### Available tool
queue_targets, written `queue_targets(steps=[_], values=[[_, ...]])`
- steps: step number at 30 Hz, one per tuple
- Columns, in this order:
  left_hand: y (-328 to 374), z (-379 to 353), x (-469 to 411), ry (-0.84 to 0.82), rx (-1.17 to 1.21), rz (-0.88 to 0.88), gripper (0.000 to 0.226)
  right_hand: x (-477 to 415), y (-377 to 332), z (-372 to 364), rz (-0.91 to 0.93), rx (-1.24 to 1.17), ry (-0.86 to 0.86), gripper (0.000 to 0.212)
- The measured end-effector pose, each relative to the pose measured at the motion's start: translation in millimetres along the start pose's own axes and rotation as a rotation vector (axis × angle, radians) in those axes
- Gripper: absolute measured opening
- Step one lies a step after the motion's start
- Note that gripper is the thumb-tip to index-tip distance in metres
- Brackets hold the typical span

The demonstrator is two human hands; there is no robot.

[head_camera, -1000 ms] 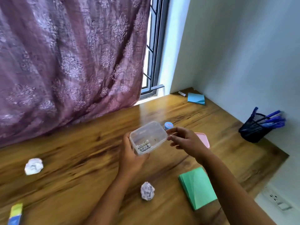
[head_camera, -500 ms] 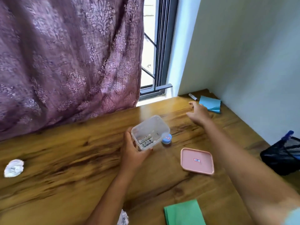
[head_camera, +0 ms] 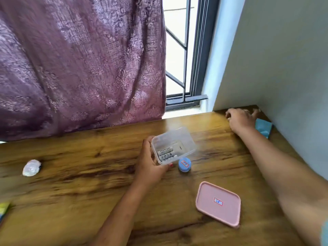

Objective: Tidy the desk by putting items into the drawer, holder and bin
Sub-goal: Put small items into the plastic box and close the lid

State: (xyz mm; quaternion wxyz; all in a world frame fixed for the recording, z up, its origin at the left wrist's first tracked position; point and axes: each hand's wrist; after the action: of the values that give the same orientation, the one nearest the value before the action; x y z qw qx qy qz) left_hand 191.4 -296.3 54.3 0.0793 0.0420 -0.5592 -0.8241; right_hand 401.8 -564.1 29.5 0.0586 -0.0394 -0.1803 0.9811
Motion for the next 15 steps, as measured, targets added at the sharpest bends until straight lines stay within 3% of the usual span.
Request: queue_targets(steps=[2, 4, 6, 7, 9, 10, 13, 15], values=[[-2.3, 2.0, 1.1, -0.009, -0.019, 0.012, 0.081, 9.2, -17.6, 9.2, 0.002, -0.125, 0.005, 0.018], [-5.1, 6.1, 4.2, -0.003, -0.034, 0.025, 0.079, 33.5, -43.6, 24.8, 0.051, -0.451, -0.017, 0.012], [-7.9, 10.7, 7.2, 0.015, -0.051, 0.033, 0.079, 72.8, -74.5, 47.2, 0.281, -0.883, -0.17, 0.02], [-8.6, 12.7, 8.4, 0.02, -0.051, 0.037, 0.079, 96.1, -89.3, 58.2, 0.411, -0.983, -0.294, 0.024], [-9.1, 17.7, 12.8, 0.029, -0.032, 0.044, 0.079, 138.2, -116.1, 67.6, 0.655, -0.858, -0.495, 0.022], [-9.2, 20.2, 14.5, 0.032, -0.028, 0.044, 0.079, 153.0, -128.3, 65.1, 0.759, -0.716, -0.516, 0.02], [-6.8, 28.9, 26.9, 0.033, -0.052, 0.014, 0.077, 181.8, -159.5, 46.7, 0.981, -0.297, -0.413, 0.022], [-6.2, 33.9, 36.7, 0.052, -0.065, 0.013, 0.077, 189.8, -169.5, 32.9, 0.986, -0.258, -0.378, 0.028]])
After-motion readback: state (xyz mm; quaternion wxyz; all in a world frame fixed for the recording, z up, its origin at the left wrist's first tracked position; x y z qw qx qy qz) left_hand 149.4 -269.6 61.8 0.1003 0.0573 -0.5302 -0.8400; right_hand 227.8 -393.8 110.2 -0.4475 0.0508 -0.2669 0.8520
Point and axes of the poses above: each hand's wrist, its own x-axis away from the middle knuckle, its own z-axis out of the back of the hand, y = z × x, and after that the axes turned 13 degrees about -x, right-handed
